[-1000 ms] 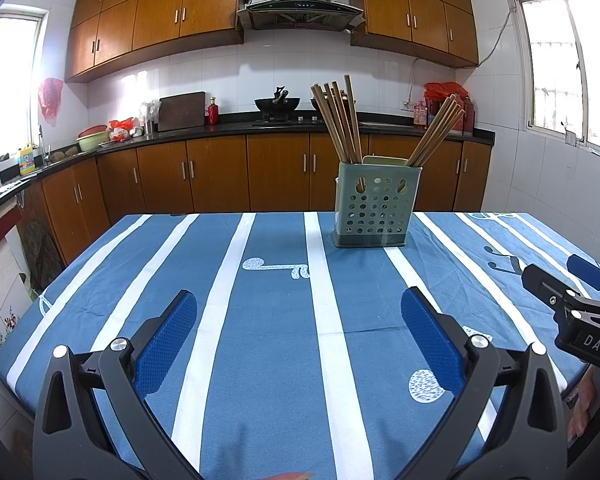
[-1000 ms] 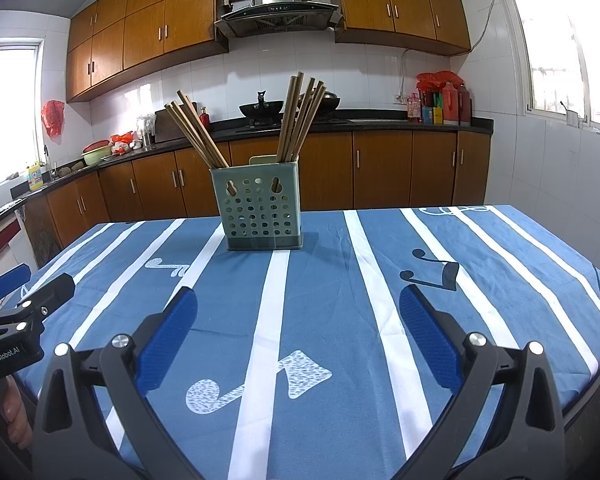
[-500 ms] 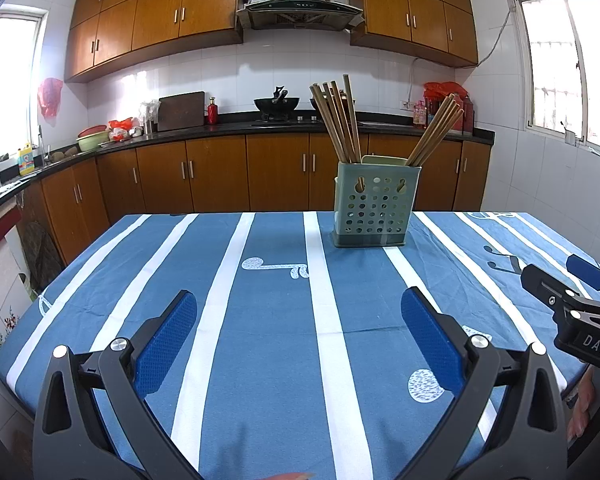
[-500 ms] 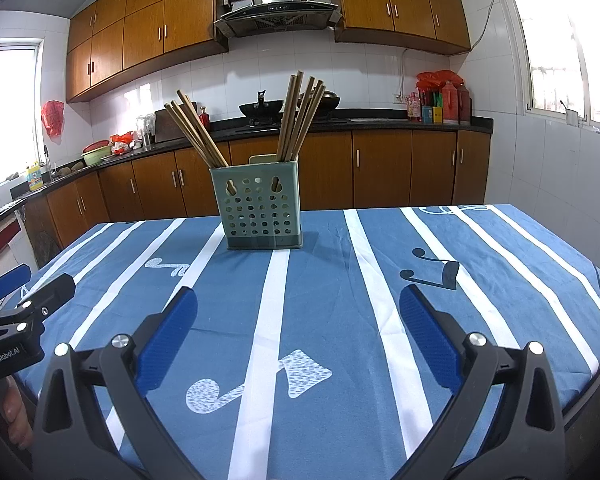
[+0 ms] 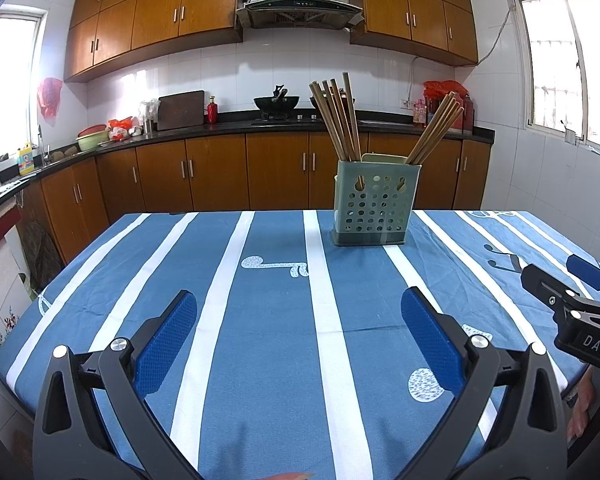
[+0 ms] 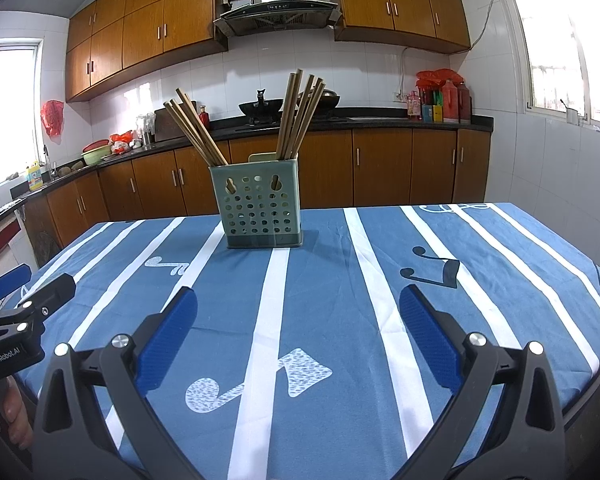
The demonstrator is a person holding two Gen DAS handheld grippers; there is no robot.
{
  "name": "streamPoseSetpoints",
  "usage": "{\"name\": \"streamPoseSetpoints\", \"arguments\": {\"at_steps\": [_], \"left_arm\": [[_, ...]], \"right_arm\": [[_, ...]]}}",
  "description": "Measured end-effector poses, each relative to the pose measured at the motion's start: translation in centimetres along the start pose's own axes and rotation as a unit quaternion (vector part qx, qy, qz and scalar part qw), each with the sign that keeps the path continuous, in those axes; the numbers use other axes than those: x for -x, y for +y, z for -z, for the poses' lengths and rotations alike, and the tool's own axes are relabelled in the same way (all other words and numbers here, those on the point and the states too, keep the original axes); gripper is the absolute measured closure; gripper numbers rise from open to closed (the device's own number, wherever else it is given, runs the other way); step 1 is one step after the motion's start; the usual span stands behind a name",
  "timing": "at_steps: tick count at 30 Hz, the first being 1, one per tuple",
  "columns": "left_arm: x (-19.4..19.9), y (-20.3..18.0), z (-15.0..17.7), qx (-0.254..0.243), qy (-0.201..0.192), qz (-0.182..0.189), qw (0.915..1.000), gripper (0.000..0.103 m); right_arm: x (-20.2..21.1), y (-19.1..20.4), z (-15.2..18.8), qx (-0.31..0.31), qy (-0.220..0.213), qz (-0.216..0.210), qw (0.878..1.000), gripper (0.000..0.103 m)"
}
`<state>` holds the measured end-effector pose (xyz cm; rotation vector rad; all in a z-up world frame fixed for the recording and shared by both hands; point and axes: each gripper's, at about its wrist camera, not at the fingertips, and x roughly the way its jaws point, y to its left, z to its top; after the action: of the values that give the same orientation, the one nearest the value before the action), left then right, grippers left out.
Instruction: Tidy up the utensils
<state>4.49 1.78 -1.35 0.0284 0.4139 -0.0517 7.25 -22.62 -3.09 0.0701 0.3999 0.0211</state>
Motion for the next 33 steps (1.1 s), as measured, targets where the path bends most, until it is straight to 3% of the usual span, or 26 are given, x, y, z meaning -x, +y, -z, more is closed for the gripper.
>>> {"name": "streamPoseSetpoints", "arguments": {"at_steps": [33], "left_arm": [[0.03,-0.38,0.29,0.0,-0.001,-0.001,1.0,0.002]], "right_arm": [[0.02,0.0,-0.13,-0.001,0.001,0.0,1.0,0.004]]}}
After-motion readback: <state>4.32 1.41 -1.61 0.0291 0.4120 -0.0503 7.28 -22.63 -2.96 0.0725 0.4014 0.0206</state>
